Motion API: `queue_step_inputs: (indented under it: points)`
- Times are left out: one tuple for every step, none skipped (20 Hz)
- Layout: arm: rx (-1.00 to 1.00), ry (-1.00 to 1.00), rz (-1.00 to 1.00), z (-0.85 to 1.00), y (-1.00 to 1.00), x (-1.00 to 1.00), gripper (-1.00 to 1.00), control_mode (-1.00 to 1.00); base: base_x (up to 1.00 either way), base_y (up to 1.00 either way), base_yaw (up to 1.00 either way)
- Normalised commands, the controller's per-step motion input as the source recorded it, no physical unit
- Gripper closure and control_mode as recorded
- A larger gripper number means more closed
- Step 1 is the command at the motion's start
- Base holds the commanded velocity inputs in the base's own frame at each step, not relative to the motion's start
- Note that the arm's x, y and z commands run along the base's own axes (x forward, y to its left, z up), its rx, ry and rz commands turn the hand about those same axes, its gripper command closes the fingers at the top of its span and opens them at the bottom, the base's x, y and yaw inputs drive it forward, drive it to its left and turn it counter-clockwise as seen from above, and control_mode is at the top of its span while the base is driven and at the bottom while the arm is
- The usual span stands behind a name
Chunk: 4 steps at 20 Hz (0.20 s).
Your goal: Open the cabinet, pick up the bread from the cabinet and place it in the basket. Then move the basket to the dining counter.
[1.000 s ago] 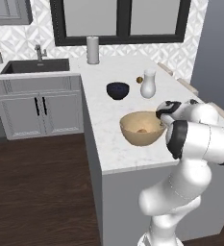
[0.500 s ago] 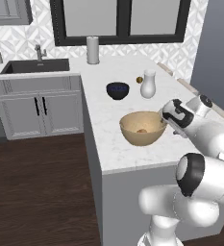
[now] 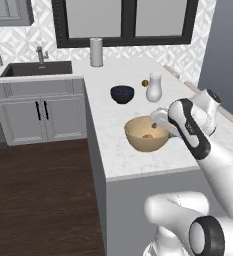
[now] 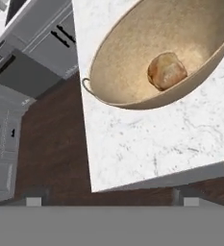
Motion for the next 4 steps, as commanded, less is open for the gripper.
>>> queue_step_inputs:
  points:
    - [-0.03, -0.08, 0.45, 0.76, 0.24, -1.0, -1.0, -1.0, 0.0, 0.0, 0.0]
    - [-0.11, -0.2, 0.37, 0.76, 0.0, -1.0, -1.0, -1.0, 0.0, 0.0, 0.0]
    - [-0.1, -0.25, 0.39, 0.74, -0.12, -1.0, -1.0, -1.0, 0.0, 0.0, 0.0]
    - [-0.03, -0.24, 0.35, 0.74, -0.53, -1.0, -1.0, -1.0, 0.0, 0.0, 0.0]
